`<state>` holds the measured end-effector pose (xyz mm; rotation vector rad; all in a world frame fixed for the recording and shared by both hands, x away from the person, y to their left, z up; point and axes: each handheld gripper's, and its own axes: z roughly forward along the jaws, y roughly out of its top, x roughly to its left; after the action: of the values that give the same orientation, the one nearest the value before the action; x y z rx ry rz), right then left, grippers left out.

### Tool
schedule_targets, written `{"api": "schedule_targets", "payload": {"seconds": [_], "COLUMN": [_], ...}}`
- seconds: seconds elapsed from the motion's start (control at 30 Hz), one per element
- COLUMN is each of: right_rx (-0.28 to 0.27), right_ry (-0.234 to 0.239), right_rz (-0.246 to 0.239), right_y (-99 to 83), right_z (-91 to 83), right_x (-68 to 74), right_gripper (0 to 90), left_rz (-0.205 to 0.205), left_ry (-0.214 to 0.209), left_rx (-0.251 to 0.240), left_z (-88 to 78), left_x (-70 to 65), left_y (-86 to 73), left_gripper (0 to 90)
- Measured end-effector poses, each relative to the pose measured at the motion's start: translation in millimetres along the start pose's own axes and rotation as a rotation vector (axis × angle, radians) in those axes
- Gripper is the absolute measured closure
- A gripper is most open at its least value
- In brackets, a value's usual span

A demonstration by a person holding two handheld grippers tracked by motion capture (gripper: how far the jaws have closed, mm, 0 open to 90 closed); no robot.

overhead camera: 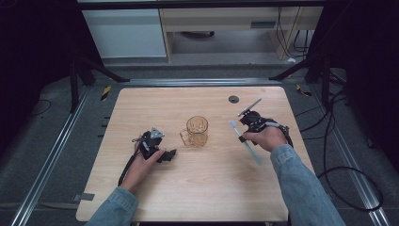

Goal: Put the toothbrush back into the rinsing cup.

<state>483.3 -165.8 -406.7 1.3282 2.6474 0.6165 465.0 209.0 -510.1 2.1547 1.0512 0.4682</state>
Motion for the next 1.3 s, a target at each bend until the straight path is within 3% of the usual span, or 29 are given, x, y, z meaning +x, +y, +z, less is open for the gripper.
{"api": "schedule_targets", "payload": {"seconds": [0.4,0.77,1.3], "right_rx": [-0.108,-0.123,-0.173], "right_ry": [0.015,0.032,0.091], "right_rz": [-0.037,-0.062,-0.155], "right_y": [-1.8,-1.3,5.9], "right_z": [-17.9,-22.7,-27.4], "right_x": [8.4,22.1,69.7], "right_gripper": [79.3,79.3,79.2], "left_rz": [0.000,0.000,-0.001], "left_ry": [0.000,0.000,0.001], "left_rx": [0.000,0.000,0.000], "left_z": [0.0,0.0,0.1], "left_x": [0.0,-0.1,-0.1], "left_y": [0.0,0.0,0.1], "left_gripper": [0.0,0.0,0.0]}}
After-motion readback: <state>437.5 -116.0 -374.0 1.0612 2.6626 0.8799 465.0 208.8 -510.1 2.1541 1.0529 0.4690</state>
